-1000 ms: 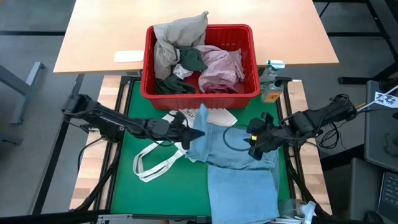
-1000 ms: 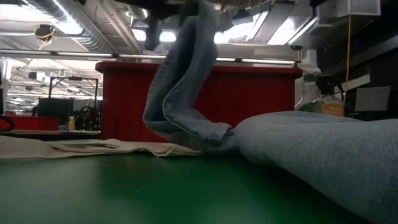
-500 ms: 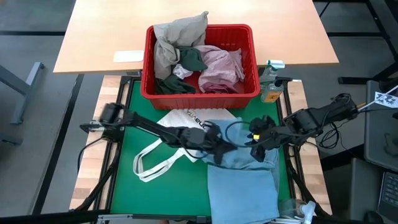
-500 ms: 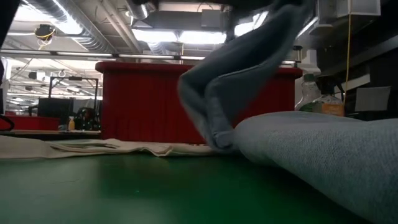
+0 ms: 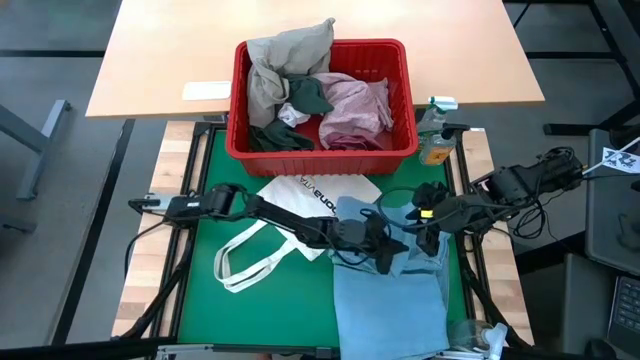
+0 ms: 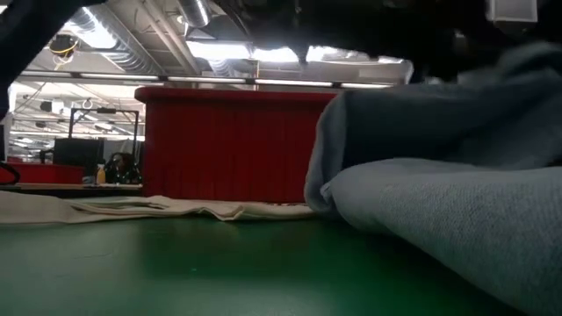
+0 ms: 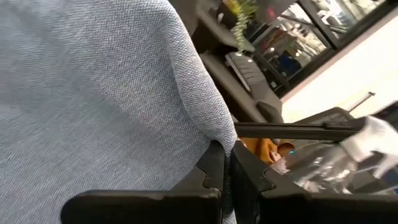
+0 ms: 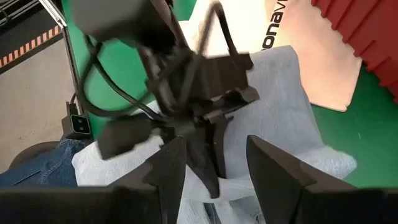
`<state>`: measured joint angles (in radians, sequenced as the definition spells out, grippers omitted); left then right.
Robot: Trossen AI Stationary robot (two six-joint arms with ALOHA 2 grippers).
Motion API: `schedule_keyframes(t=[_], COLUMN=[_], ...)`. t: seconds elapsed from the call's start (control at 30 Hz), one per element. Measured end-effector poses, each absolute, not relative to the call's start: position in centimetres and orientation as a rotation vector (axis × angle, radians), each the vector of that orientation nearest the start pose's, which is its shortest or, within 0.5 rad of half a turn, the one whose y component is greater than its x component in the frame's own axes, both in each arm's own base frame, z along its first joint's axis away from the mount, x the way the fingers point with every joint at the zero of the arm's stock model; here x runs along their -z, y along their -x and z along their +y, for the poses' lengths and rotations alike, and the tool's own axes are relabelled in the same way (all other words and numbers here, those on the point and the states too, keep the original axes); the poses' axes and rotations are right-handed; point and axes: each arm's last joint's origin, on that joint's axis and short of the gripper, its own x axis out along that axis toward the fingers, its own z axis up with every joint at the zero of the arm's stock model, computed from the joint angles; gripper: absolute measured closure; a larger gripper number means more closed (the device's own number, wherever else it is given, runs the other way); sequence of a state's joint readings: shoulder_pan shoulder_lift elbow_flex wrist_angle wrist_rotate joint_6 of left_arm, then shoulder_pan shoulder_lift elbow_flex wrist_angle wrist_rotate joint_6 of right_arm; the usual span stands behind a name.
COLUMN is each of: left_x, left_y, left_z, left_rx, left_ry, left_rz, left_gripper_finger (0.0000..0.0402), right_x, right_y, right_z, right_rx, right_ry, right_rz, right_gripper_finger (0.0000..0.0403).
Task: Fold laundry
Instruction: Fold the blue jeans
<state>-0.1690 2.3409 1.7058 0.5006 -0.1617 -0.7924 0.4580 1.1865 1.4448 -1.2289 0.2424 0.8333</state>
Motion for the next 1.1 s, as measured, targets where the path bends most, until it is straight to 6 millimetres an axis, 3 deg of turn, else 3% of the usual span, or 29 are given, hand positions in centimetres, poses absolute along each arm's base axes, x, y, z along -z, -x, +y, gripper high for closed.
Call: schedule_keyframes(t=[0.2, 0.37, 0.6, 0.83, 1.1], left_x=[-16.1, -16.3, -18.2, -17.1, -17.1], left_y=[-53.4, -53.6, -53.7, -53.7, -53.7], left_z=[-7.3, -6.0, -5.4, -5.5, -5.8], left_rx=[-0.039, -0.047, 0.018, -0.037, -0.054], left_ry=[0.912, 0.938, 0.894, 0.851, 0.845], left_rz=[0.172, 0.143, -0.045, 0.061, 0.056], left_gripper_finger=[0.0386, 0.0384, 0.0391, 0.0376, 0.0362], right_x=[-38.9, -38.9, -38.9, -38.9, -38.9], right_y=[-18.0, -18.0, -18.0, -18.0, -18.0], right_z=[8.1, 8.1, 8.1, 8.1, 8.1], right_rx=[0.194, 0.197, 0.197, 0.198, 0.198], right_ry=[-0.435, -0.433, -0.433, -0.432, -0.432], right_rz=[0.918, 0.916, 0.917, 0.916, 0.916], right_gripper_finger=[0.0233, 0.0233, 0.0233, 0.0233, 0.0233])
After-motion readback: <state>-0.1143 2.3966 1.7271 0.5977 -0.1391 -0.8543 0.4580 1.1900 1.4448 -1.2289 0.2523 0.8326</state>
